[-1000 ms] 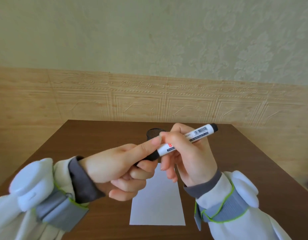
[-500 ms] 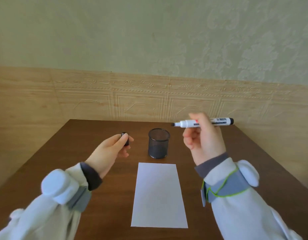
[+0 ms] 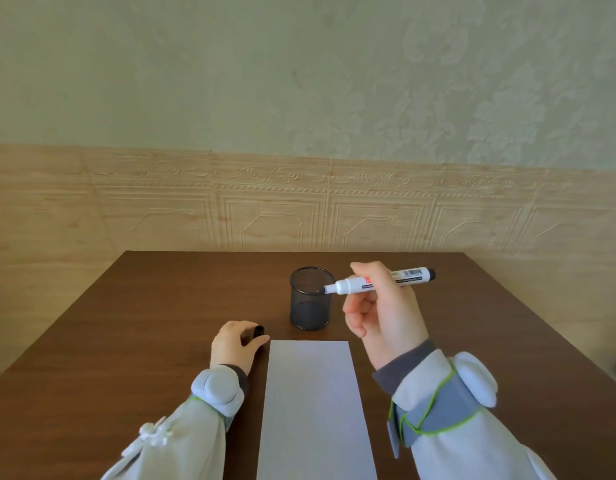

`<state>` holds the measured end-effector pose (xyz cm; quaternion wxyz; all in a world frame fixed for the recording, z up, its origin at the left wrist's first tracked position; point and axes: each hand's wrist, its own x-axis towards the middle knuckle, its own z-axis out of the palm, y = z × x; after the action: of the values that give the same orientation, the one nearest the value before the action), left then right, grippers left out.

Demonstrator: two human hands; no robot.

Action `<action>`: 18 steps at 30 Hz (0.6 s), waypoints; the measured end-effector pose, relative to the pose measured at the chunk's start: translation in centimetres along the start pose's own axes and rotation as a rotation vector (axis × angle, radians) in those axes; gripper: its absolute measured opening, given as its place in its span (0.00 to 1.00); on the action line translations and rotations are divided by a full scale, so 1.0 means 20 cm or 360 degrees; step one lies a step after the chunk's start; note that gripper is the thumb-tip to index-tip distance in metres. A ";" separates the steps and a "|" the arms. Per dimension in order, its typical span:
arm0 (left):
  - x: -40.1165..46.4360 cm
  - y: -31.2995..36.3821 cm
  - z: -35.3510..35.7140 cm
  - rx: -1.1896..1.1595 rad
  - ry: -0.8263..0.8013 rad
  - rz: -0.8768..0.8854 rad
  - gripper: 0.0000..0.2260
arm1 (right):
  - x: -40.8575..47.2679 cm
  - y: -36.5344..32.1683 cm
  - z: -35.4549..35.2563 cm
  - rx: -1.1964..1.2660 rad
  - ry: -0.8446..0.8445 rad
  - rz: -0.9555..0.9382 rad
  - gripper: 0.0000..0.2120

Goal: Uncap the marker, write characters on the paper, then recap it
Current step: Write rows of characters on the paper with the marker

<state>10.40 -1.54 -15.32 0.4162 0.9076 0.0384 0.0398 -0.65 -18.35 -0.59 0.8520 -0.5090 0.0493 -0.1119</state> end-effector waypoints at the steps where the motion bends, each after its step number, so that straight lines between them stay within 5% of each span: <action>1: 0.00 0.01 0.00 -0.0005 -0.0014 -0.0008 0.14 | 0.00 0.00 -0.01 0.0002 0.0005 0.0004 0.12; 18: 0.01 -0.04 0.00 0.0007 -0.0083 0.0023 0.20 | 0.01 0.01 0.00 -0.0018 0.0015 0.0006 0.13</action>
<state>10.55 -0.88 -15.94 0.4148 0.9095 0.0208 0.0190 -0.38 -18.27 -0.84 0.8492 -0.5131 0.0547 -0.1124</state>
